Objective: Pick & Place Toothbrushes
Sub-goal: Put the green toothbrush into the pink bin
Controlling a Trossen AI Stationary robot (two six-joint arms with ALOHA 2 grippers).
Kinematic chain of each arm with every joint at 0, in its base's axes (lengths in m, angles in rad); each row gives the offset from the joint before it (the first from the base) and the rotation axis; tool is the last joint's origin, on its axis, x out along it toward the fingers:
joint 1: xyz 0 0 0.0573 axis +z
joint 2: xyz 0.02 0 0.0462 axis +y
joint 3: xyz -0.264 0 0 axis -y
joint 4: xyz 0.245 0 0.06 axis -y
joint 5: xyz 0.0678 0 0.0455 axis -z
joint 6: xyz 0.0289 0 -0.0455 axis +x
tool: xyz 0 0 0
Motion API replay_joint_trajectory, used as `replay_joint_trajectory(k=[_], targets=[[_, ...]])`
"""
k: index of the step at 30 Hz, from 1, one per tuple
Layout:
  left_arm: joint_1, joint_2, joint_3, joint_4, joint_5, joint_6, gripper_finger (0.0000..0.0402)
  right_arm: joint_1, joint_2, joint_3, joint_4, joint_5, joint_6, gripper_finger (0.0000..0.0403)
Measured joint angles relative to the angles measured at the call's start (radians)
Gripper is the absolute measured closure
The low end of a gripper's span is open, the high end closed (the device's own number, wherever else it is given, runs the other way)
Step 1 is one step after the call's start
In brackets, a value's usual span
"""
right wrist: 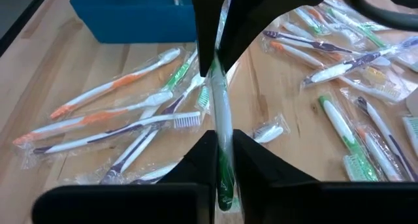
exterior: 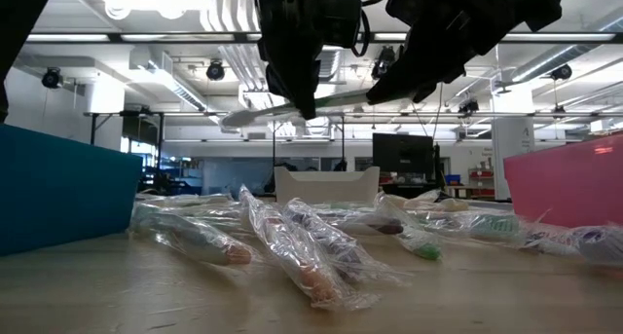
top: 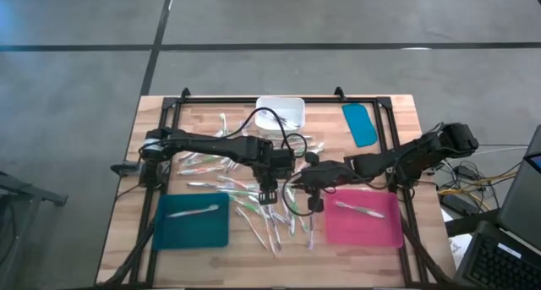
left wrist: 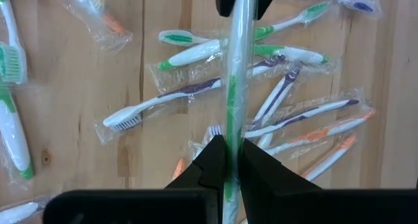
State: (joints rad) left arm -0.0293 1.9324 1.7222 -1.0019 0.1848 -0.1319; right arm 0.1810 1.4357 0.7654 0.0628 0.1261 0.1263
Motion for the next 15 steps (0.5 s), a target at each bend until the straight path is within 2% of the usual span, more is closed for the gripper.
replay_joint_trajectory(k=[8, 11, 15], targets=[[0.000, 0.000, -0.001, 0.010, 0.000, 0.017, 0.0365, 0.000, 0.000, -0.001, -0.002, 0.000, -0.002, 0.0368], [-0.002, 0.000, 0.000, 0.045, 0.000, 0.055, 0.0343, 0.000, 0.000, -0.001, 0.000, -0.002, -0.009, 0.0374], [-0.001, -0.002, 0.001, 0.057, -0.004, 0.075, 0.0294, 0.000, 0.000, -0.001, -0.001, -0.004, -0.018, 0.0380]])
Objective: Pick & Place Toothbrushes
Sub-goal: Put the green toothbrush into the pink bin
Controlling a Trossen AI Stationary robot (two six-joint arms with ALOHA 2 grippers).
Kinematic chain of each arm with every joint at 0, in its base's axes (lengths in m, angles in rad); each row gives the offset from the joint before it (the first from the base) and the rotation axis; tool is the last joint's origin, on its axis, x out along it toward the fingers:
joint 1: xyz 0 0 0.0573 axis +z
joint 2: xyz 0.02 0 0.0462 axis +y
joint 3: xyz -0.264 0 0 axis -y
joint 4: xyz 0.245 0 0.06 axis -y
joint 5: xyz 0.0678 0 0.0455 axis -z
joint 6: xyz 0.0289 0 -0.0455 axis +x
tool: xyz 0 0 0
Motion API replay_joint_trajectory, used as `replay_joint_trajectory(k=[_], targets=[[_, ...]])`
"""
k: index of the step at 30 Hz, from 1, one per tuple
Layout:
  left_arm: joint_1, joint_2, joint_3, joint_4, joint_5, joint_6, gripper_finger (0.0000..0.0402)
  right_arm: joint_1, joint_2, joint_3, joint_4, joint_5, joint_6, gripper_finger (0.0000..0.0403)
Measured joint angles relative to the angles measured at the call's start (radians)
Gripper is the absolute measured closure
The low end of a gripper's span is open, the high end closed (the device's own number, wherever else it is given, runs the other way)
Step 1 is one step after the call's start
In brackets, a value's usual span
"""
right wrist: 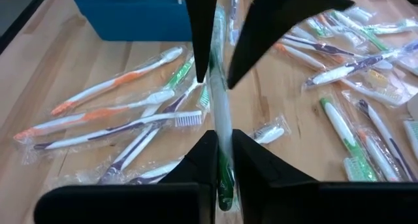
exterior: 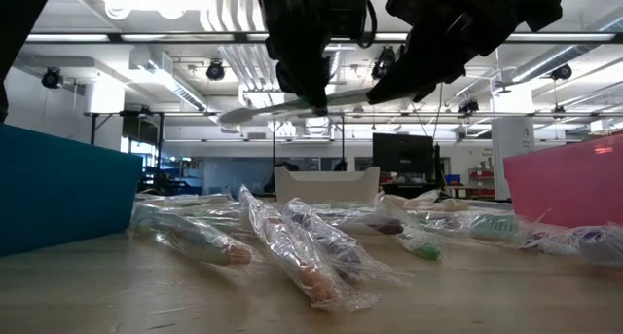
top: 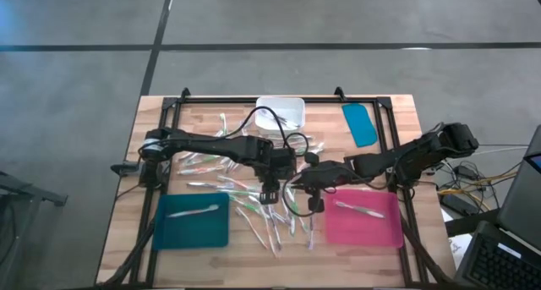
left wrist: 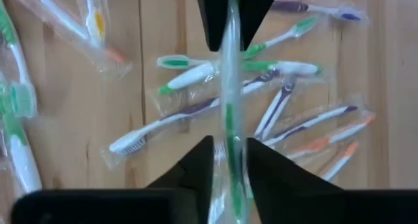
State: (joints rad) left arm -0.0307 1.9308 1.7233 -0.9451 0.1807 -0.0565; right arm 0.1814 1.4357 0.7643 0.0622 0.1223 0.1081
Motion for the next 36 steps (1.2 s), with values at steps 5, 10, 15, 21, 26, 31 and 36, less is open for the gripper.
replay_joint_trajectory(k=[5, 10, 15, 21, 26, 31, 36], targets=[[0.000, -0.001, 0.000, -0.001, -0.062, 0.007, 0.0217, 0.000, 0.000, 0.000, -0.002, 0.000, 0.001, 0.0376], [0.010, -0.013, 0.000, -0.012, -0.096, 0.018, 0.0160, 0.000, 0.000, 0.000, -0.003, 0.004, 0.002, 0.0376], [0.010, -0.044, -0.006, 0.024, -0.232, 0.010, 0.0146, -0.002, 0.000, 0.000, -0.009, 0.016, 0.005, 0.0376], [0.011, -0.097, -0.047, 0.219, -0.305, 0.045, 0.0149, 0.003, 0.000, -0.002, -0.038, -0.008, 0.016, 0.0376], [0.008, -0.164, -0.126, 0.352, -0.330, 0.060, 0.0149, 0.010, 0.000, -0.002, -0.046, 0.003, 0.018, 0.0375], [0.009, -0.286, -0.308, 0.585, -0.363, 0.056, 0.0149, 0.010, 0.000, -0.002, -0.058, 0.002, 0.022, 0.0376], [0.009, -0.437, -0.591, 1.024, -0.364, 0.043, 0.0149, 0.012, 0.000, -0.002, -0.057, 0.005, 0.023, 0.0375]])
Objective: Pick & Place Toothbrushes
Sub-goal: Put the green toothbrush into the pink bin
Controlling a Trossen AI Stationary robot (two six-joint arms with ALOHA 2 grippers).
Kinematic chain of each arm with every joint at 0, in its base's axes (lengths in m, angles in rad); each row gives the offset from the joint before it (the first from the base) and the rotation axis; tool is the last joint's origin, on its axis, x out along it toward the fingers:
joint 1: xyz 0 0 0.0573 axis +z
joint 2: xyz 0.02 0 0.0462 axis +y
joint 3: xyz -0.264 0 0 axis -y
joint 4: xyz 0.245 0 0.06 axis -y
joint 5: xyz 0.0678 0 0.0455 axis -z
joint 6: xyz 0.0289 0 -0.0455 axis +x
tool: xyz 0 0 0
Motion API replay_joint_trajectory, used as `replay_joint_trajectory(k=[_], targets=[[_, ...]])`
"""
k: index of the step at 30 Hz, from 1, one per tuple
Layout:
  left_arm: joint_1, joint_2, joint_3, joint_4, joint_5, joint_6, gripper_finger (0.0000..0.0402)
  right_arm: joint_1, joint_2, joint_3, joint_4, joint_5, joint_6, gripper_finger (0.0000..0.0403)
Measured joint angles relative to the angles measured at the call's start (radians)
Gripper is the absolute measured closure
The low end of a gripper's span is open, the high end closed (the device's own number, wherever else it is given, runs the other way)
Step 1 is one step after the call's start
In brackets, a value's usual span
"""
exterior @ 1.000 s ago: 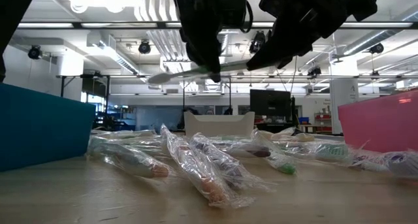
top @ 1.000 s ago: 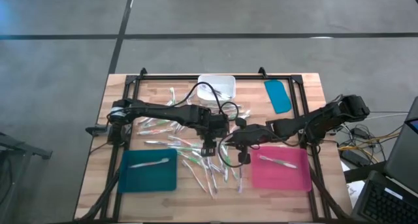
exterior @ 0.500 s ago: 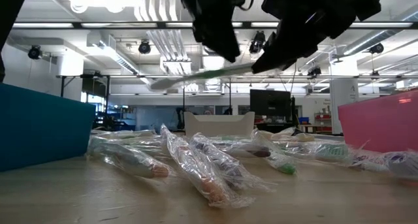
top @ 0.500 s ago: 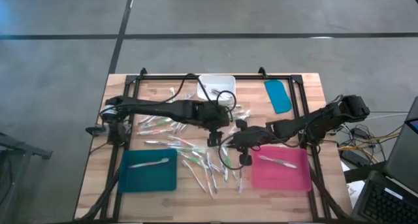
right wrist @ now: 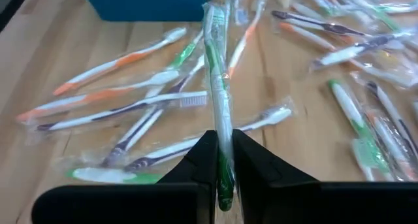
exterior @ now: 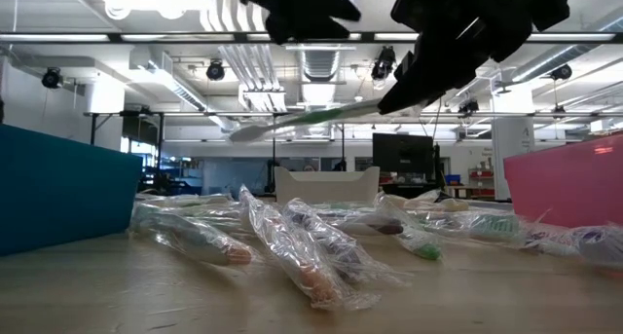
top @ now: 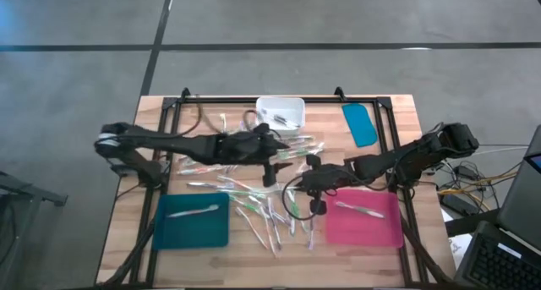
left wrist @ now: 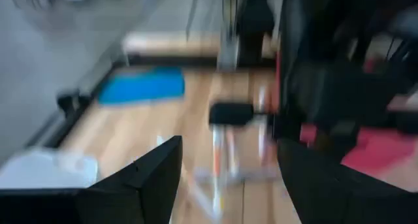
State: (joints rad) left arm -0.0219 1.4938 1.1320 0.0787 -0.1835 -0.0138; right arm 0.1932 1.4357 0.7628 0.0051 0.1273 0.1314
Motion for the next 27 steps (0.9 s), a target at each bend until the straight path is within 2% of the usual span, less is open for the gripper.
replay_joint_trajectory(k=[6, 11, 16, 21, 27], targets=[[0.000, -0.144, -0.298, 0.450, -0.002, 0.016, 0.0149, -0.001, 0.000, 0.000, 0.008, 0.007, 0.020, 0.0375], [0.001, -0.212, -0.471, 0.689, -0.002, 0.016, 0.0149, -0.002, 0.000, 0.000, 0.021, 0.007, 0.020, 0.0377], [0.001, -0.230, -0.558, 0.764, -0.002, -0.025, 0.0149, -0.001, -0.001, 0.000, 0.043, 0.021, 0.047, 0.0378], [0.001, -0.239, -0.561, 0.801, -0.002, -0.017, 0.0149, 0.005, -0.003, 0.000, 0.040, 0.036, 0.117, 0.0378], [0.001, -0.239, -0.564, 0.777, -0.002, -0.017, 0.0149, 0.059, -0.089, 0.000, -0.107, 0.036, 0.237, 0.0378]])
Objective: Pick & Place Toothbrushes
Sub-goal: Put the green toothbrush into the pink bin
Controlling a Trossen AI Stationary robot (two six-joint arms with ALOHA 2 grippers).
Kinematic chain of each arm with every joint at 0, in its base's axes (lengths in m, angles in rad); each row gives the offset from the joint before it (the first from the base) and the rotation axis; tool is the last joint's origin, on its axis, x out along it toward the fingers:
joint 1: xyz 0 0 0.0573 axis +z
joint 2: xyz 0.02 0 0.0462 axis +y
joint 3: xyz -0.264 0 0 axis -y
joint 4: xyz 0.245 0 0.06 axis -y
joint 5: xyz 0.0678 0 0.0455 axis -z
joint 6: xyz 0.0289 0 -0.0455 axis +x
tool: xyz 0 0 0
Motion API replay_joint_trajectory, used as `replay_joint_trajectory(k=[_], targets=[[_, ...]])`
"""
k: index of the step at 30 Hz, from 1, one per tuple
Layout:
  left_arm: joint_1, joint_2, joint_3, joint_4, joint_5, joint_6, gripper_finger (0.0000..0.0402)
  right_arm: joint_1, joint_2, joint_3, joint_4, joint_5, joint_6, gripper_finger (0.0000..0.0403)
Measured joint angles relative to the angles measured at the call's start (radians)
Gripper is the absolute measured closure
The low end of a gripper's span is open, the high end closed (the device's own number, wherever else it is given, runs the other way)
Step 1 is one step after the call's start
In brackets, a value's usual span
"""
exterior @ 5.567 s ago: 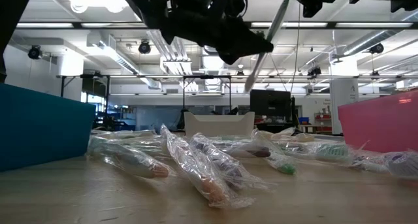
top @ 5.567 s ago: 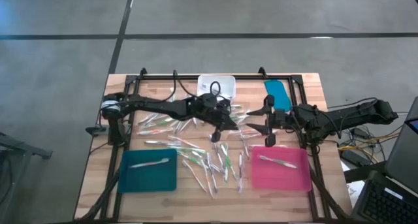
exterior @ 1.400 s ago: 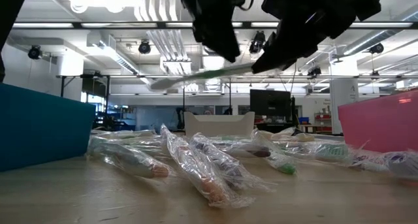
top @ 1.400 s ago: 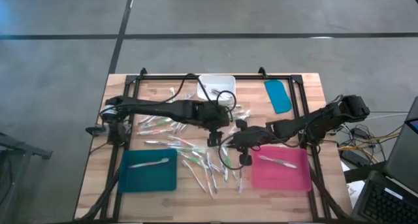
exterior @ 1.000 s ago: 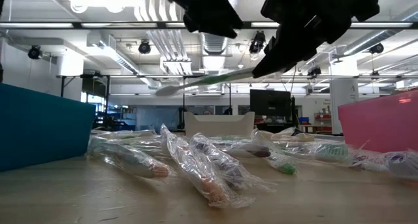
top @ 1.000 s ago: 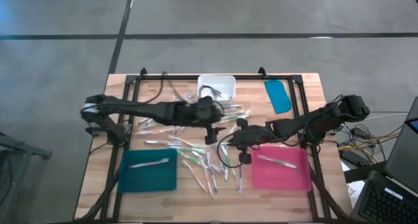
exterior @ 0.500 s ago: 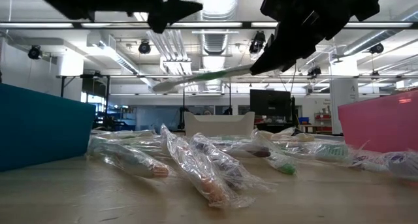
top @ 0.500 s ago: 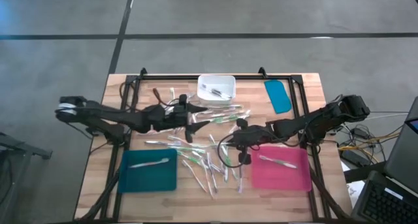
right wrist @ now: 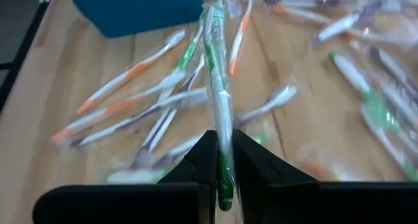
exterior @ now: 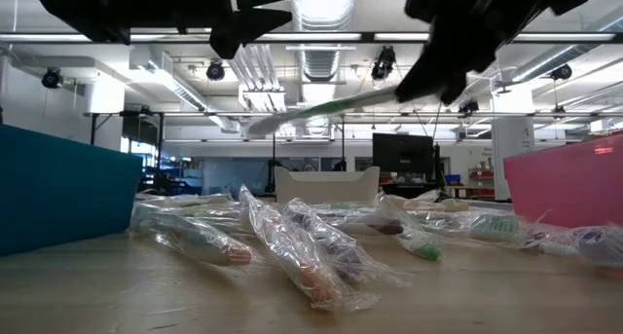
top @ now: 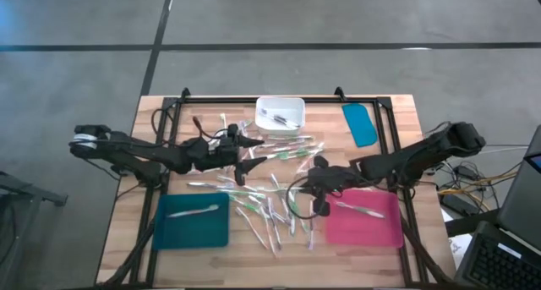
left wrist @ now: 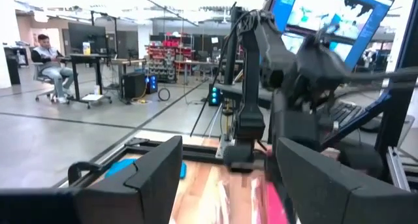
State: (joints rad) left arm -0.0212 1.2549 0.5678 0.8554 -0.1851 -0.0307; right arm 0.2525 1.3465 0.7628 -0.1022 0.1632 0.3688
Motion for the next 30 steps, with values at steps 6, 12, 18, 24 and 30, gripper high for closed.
replay_joint_trajectory(k=[6, 12, 18, 24, 30], targets=[[0.000, 0.000, 0.000, -0.005, 0.000, -0.006, 0.0149, 0.123, -0.149, 0.000, -0.145, 0.101, 0.117, 0.0379], [0.000, 0.000, 0.000, -0.020, 0.003, -0.007, 0.0149, 0.280, -0.290, 0.001, -0.290, 0.261, 0.239, 0.0379], [0.000, 0.001, 0.000, -0.029, 0.004, -0.041, 0.0149, 0.438, -0.372, 0.001, -0.412, 0.358, 0.244, 0.0379], [-0.001, 0.001, 0.000, -0.036, 0.009, -0.061, 0.0149, 0.575, -0.400, 0.001, -0.552, 0.423, 0.358, 0.0379], [-0.002, 0.001, 0.000, -0.044, 0.017, -0.083, 0.0149, 0.734, -0.396, 0.001, -0.731, 0.507, 0.587, 0.0379]])
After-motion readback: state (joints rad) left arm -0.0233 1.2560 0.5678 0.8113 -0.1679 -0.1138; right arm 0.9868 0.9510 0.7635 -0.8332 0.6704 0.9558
